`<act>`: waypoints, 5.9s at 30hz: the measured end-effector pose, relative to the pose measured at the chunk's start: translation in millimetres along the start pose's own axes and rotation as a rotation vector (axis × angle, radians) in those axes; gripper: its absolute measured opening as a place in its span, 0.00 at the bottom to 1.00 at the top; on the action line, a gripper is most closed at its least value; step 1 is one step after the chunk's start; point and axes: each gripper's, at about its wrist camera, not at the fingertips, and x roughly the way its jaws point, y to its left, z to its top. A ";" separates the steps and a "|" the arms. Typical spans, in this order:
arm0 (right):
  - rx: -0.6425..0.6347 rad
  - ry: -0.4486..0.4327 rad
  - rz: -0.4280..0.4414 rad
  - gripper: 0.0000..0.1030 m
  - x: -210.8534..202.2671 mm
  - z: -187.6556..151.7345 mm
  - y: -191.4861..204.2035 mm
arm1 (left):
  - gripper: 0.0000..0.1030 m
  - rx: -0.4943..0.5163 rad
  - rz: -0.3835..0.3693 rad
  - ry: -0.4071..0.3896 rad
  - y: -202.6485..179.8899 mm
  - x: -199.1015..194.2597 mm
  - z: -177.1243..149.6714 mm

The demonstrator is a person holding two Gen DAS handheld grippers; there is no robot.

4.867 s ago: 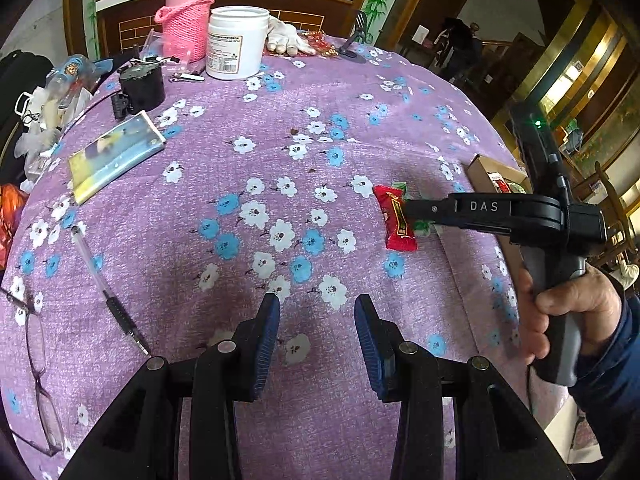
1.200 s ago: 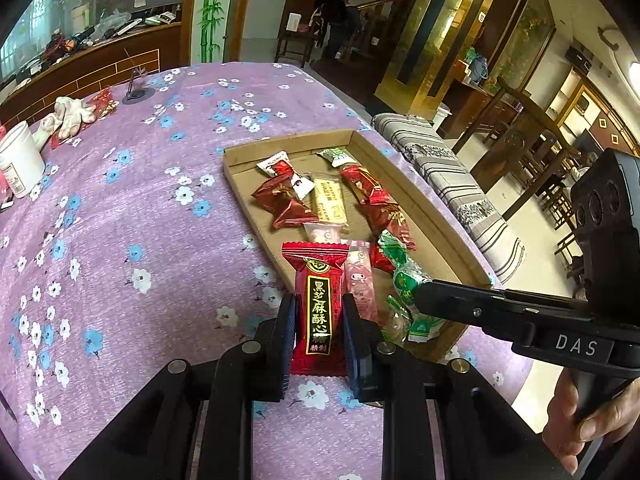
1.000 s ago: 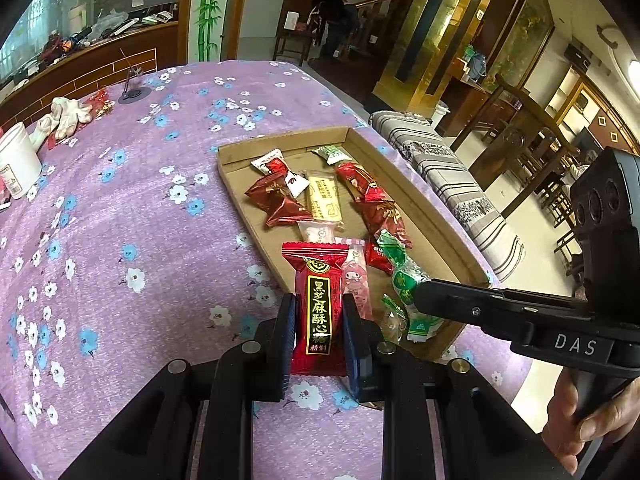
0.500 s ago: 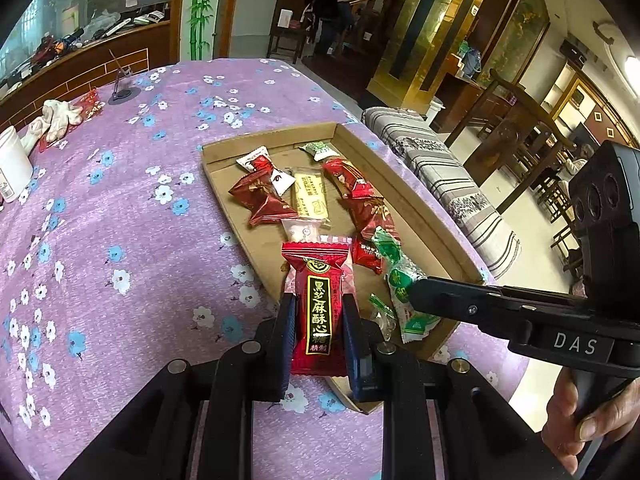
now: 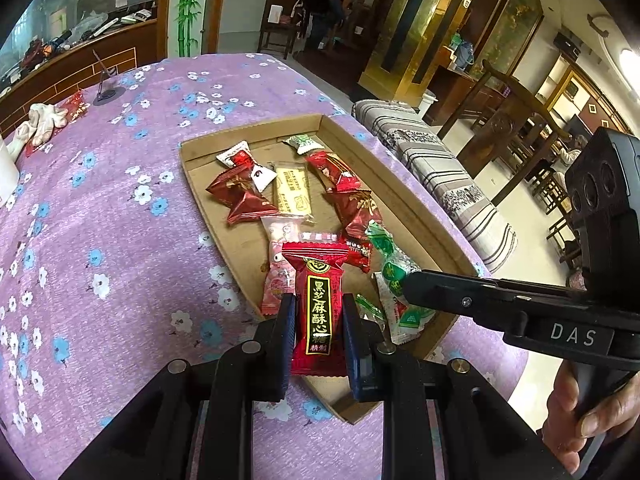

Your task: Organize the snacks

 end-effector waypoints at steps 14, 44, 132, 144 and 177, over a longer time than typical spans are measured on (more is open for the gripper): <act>0.052 0.004 -0.057 0.09 1.9 9.6 -32.4 | 0.21 0.019 -0.025 0.033 -16.9 28.2 3.3; 0.119 0.066 -0.147 0.10 31.0 14.4 -61.5 | 0.37 0.128 -0.044 0.131 -39.4 69.8 -3.4; 0.071 -0.273 -0.449 0.78 -69.3 -70.4 15.4 | 0.99 0.295 0.418 -0.126 -27.8 -84.0 -38.2; 0.052 -0.277 -0.444 0.78 -69.1 -57.7 11.7 | 0.99 0.334 0.406 -0.112 -43.8 -72.0 -33.0; 0.099 -0.283 -0.454 0.78 -89.0 -83.1 -10.0 | 0.99 0.411 0.378 -0.076 -81.8 -64.8 -49.0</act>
